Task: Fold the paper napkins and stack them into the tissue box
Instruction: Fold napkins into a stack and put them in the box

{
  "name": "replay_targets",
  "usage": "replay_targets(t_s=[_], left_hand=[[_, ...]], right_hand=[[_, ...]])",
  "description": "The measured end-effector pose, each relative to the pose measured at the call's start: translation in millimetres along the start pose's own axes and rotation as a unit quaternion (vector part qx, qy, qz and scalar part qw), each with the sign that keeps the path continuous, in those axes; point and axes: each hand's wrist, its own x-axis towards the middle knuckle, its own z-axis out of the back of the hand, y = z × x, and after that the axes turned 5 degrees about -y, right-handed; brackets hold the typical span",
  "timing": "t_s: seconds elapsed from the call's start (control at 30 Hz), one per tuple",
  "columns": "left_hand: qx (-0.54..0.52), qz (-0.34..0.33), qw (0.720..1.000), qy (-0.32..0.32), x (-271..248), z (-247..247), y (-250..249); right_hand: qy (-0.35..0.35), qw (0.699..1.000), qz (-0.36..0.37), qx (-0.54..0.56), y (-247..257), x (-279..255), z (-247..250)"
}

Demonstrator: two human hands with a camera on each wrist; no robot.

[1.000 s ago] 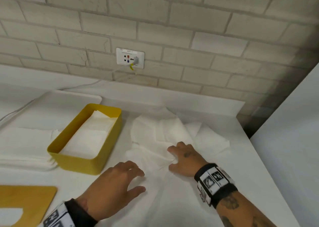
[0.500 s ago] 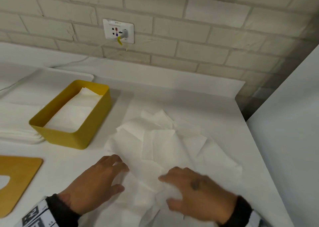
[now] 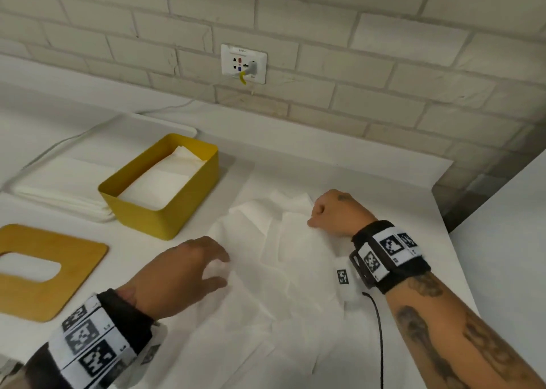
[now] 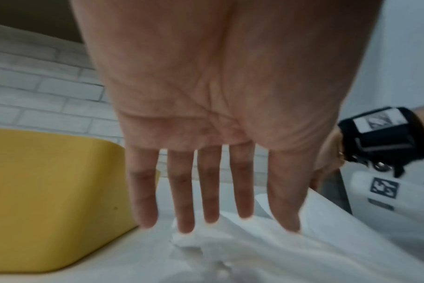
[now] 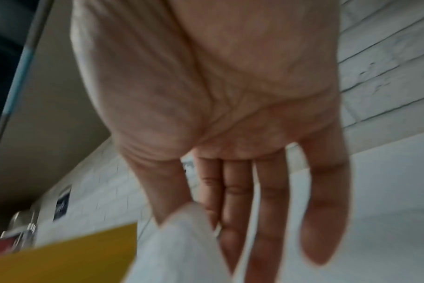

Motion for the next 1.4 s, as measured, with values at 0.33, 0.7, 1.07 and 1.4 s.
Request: replay_targets(t_s=[0.33, 0.7, 1.07, 1.4], left_hand=[[-0.577, 0.090, 0.806, -0.095, 2, -2, -66], [-0.762, 0.222, 0.585, -0.168, -9, -24, -71], [-0.780, 0.244, 0.538, -0.205, -13, -21, -40], [-0.774, 0.224, 0.568, -0.168, 1, -22, -48]], right_hand=[[0.092, 0.771, 0.117, 0.619, 8, -62, 5], [0.180, 0.836, 0.030, 0.517, 0, -94, -82], [-0.080, 0.971, 0.111, 0.196, -43, -20, 0], [0.045, 0.996, -0.014, 0.069, -82, 49, -10]])
